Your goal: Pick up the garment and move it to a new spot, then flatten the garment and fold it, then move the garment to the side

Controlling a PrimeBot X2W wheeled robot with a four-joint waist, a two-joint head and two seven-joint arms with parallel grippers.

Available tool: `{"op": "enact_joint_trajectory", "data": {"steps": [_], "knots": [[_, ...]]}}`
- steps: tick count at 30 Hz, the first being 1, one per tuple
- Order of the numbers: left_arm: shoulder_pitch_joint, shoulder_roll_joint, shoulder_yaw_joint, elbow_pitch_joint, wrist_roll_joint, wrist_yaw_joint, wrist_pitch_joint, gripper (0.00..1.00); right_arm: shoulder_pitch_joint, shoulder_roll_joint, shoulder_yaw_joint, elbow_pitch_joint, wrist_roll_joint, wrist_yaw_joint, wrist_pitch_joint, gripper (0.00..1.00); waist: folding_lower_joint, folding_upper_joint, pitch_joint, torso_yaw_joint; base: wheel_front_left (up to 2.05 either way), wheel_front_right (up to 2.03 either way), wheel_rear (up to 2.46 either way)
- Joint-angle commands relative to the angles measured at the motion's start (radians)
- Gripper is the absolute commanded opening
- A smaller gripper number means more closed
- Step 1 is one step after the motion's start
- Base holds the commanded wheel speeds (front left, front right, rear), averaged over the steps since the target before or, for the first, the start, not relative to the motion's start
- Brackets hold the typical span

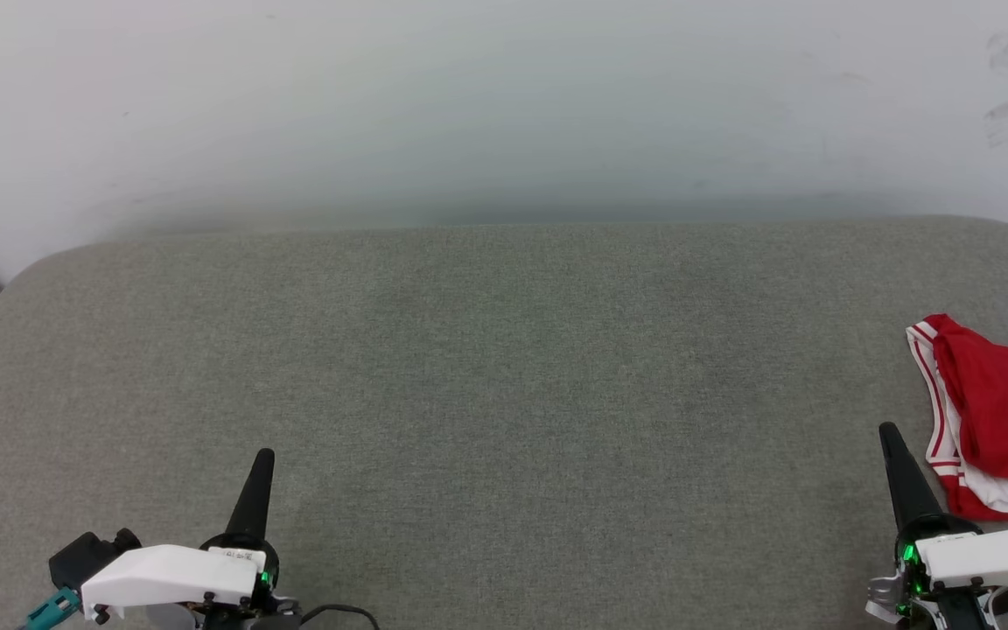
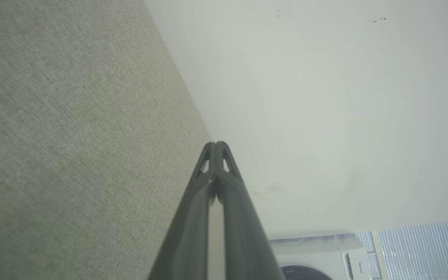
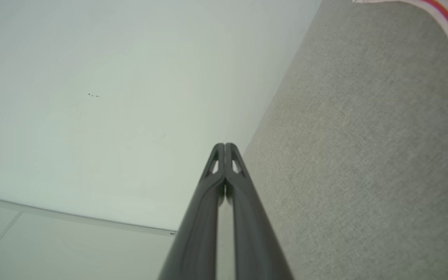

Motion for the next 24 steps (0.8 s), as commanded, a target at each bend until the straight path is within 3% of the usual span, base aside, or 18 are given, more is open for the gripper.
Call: {"op": "enact_joint_trajectory", "data": {"steps": [1, 24], "knots": [[-0.025, 0.001, 0.004, -0.001, -0.024, -0.009, 0.006, 0.00, -0.020, 0.001, 0.001, 0.001, 0.025, 0.000, 0.005, 0.00, -0.0001, 0.0000, 0.000, 0.000, 0.00, 0.00, 0.00], [-0.061, -0.004, 0.032, 0.023, -0.217, -0.031, 0.058, 0.00, -0.057, 0.001, 0.004, 0.029, 0.213, 0.000, 0.053, 0.00, -0.0001, 0.0000, 0.008, -0.004, 0.00, 0.00, 0.00]]}}
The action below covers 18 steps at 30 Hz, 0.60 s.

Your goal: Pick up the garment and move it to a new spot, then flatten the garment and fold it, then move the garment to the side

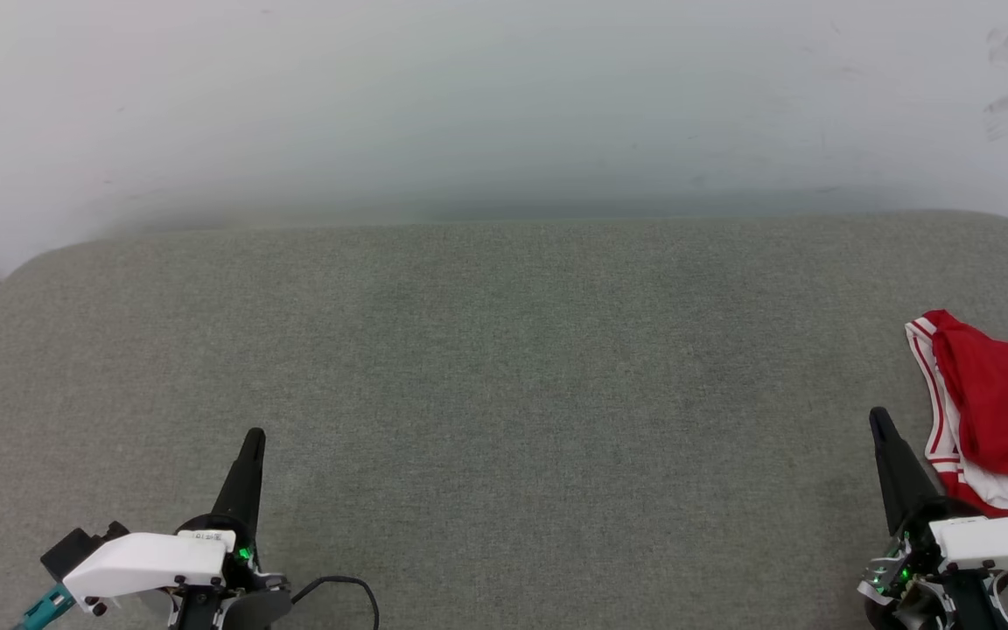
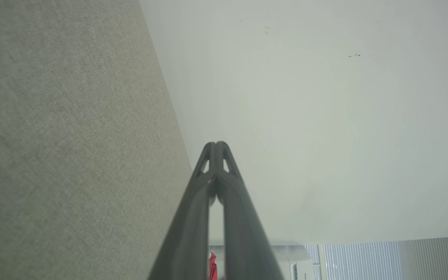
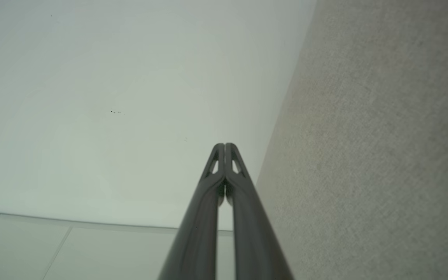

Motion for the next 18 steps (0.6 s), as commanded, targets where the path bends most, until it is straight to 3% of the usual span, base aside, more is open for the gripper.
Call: {"op": "enact_joint_trajectory", "data": {"steps": [1, 18], "knots": [[-0.023, -0.003, 0.003, 0.002, -0.022, -0.007, 0.006, 0.00, -0.021, 0.001, 0.002, 0.002, 0.023, 0.000, 0.005, 0.00, 0.0000, 0.0000, 0.001, 0.000, 0.00, 0.00, 0.00], [-0.038, -0.006, 0.022, 0.015, -0.127, -0.019, 0.037, 0.00, -0.041, 0.002, 0.004, 0.018, 0.128, 0.000, 0.033, 0.00, 0.0000, 0.0000, 0.005, -0.003, 0.00, 0.00, 0.00]]}}
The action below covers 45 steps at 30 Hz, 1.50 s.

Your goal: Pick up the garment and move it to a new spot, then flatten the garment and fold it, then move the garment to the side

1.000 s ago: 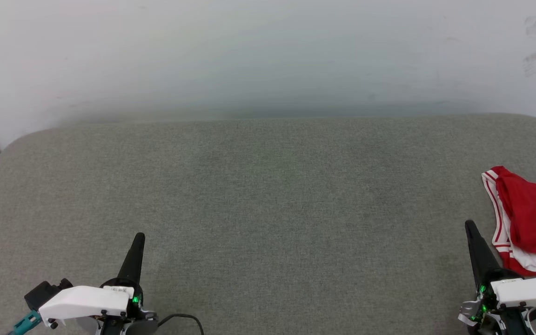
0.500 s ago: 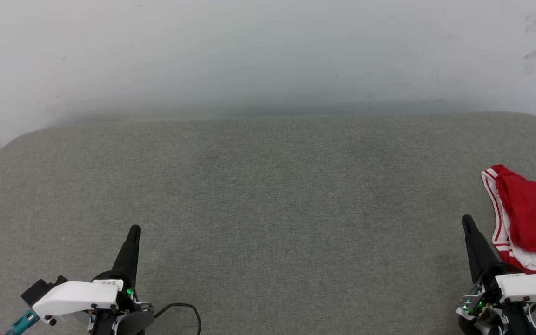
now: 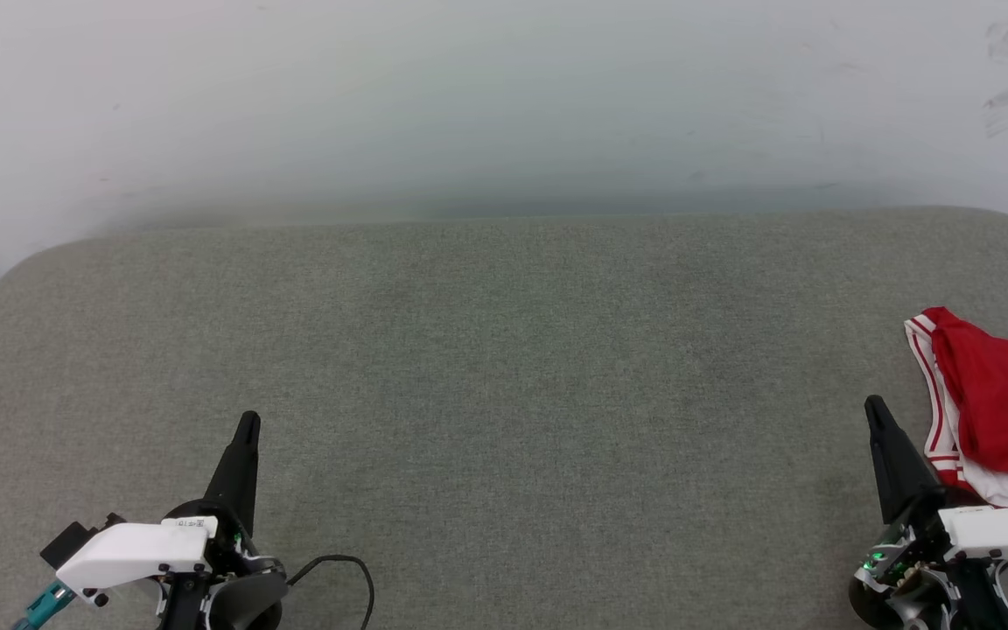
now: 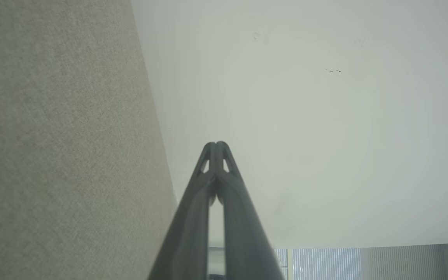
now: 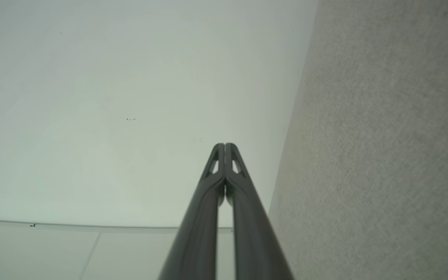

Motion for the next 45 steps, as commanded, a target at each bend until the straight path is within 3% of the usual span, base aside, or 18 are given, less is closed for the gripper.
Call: {"op": "enact_joint_trajectory", "data": {"steps": [1, 45], "knots": [[-0.007, -0.003, 0.004, 0.001, -0.002, -0.004, 0.003, 0.00, -0.014, 0.002, 0.002, 0.001, 0.003, 0.000, 0.002, 0.00, -0.0001, 0.0000, 0.000, 0.000, 0.00, 0.00, 0.00], [-0.008, -0.011, 0.016, 0.002, 0.013, -0.003, 0.014, 0.00, -0.014, 0.002, 0.002, 0.001, 0.003, 0.000, 0.001, 0.00, -0.0001, 0.0000, 0.000, 0.000, 0.00, 0.00, 0.00]]}}
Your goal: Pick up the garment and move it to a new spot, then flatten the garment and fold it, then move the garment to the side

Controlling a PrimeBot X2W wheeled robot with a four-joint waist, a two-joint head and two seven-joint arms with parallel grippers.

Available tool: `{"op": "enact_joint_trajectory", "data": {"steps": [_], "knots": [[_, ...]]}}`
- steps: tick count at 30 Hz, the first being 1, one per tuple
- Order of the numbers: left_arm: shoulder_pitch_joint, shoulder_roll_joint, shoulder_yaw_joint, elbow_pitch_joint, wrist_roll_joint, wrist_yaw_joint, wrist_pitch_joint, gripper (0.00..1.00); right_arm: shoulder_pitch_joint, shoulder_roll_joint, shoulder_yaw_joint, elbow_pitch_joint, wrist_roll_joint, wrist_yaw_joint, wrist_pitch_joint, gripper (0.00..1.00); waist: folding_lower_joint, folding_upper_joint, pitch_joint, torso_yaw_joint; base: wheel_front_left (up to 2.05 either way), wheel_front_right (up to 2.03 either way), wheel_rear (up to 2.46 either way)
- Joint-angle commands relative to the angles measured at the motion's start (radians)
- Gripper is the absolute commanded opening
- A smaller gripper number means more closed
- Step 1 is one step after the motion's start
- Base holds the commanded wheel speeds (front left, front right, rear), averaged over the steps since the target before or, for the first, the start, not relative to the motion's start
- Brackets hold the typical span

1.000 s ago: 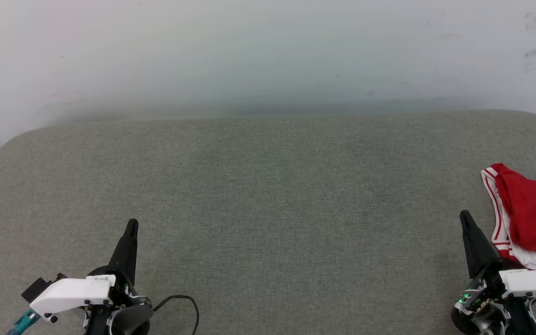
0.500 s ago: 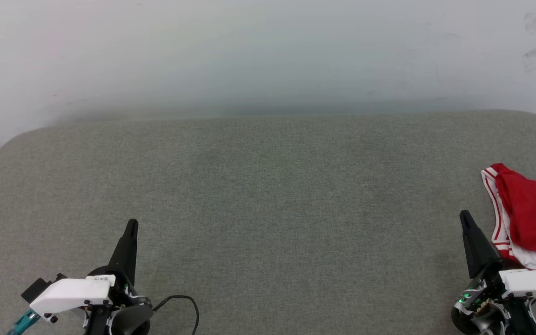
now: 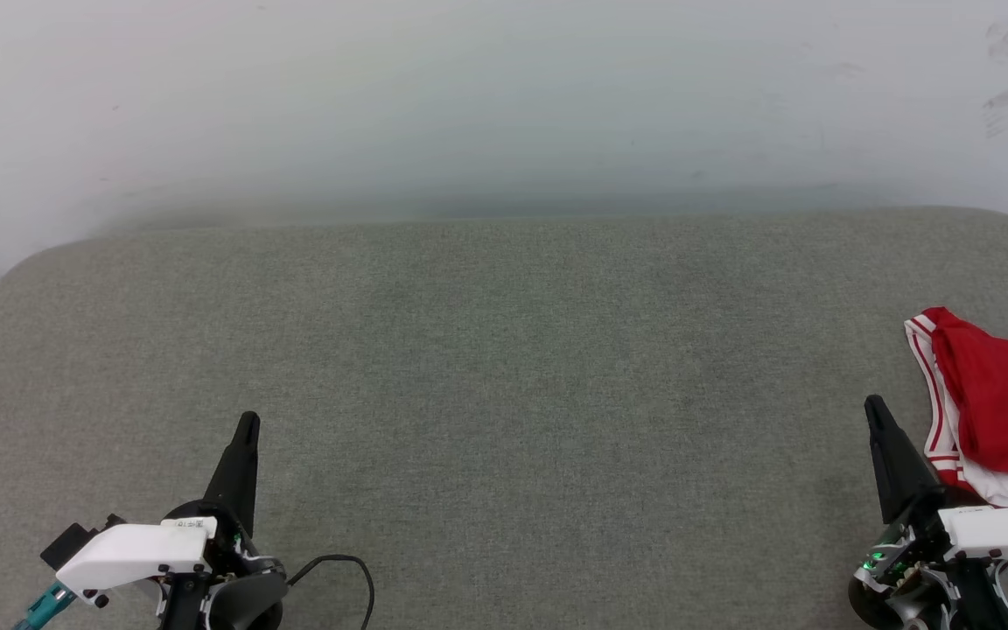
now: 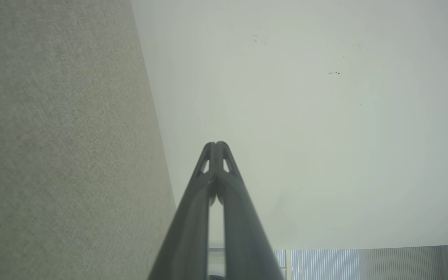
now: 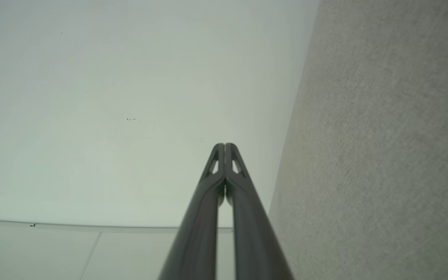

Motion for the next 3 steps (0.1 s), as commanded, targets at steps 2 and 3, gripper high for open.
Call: {"op": "enact_joint_trajectory", "data": {"steps": [2, 3], "knots": [[-0.008, 0.001, 0.001, 0.000, 0.008, -0.002, 0.004, 0.00, -0.012, 0.002, 0.001, 0.001, 0.003, 0.000, 0.001, 0.00, 0.0000, -0.0001, 0.000, 0.000, 0.00, 0.00, 0.00], [-0.008, 0.001, 0.001, 0.000, 0.008, -0.002, 0.004, 0.00, -0.012, 0.002, 0.001, 0.001, 0.003, 0.000, 0.001, 0.00, 0.0000, -0.0001, 0.000, 0.000, 0.00, 0.00, 0.00]]}}
